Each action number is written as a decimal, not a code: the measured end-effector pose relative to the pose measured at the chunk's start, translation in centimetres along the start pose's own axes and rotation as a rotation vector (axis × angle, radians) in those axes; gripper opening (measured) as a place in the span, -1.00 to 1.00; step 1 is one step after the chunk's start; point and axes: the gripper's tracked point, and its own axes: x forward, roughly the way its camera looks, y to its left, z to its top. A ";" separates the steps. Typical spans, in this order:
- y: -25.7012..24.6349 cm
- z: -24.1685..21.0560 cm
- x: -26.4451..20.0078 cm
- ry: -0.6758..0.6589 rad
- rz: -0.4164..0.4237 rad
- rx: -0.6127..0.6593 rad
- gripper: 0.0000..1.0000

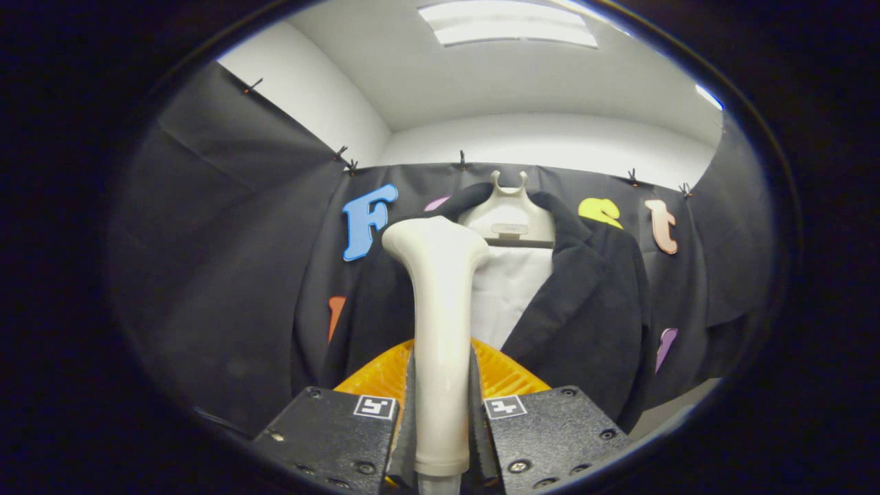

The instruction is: Iron the clothes twice with a garment steamer, once on the left side and once on the right side.

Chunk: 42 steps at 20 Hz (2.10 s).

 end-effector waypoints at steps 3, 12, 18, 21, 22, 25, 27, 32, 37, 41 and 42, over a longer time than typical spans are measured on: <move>0.5 -2.0 -0.7 0.055 0.016 0.002 -0.33; 0.3 -5.7 -3.5 0.134 0.014 0.012 -0.32; 0.4 -8.1 -5.5 0.194 0.021 0.007 -0.33; 0.3 -9.1 -6.3 0.214 0.024 0.006 -0.33; 0.2 -9.3 -6.5 0.220 0.023 0.003 -0.33; 0.2 -10.2 -7.2 0.242 0.019 -0.003 -0.33; 0.4 -10.7 -7.8 0.253 0.021 -0.006 -0.33; 0.7 -12.6 -9.1 0.289 0.025 -0.028 -0.33; 1.0 -13.9 -10.0 0.316 0.028 -0.030 -0.33; 1.2 -15.6 -10.7 0.356 0.028 -0.036 -0.33; 1.1 -16.2 -10.9 0.371 0.024 -0.033 -0.33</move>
